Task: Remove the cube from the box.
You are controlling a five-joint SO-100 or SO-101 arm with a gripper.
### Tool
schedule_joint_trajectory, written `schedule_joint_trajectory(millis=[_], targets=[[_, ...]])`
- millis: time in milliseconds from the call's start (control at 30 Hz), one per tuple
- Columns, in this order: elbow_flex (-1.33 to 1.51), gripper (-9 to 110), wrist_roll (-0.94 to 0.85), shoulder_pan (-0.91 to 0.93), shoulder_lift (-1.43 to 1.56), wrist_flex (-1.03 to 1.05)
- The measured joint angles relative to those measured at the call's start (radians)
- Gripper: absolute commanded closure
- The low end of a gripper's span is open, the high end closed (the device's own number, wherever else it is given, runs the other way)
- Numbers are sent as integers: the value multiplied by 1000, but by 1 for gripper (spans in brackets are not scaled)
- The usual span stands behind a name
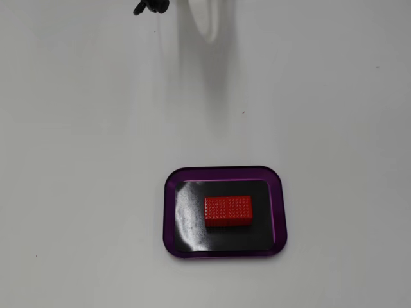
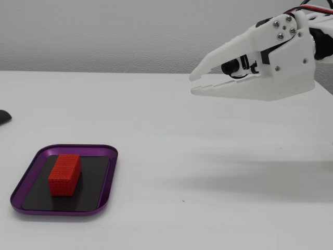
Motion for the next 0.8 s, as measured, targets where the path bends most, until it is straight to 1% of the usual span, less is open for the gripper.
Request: schedule_joint_trajectory(millis=[600, 667, 800], targets=[[-25, 102, -8, -3, 0, 0], [-57, 102, -40, 29, 0, 0], [-147, 102, -179, 126, 0, 5]])
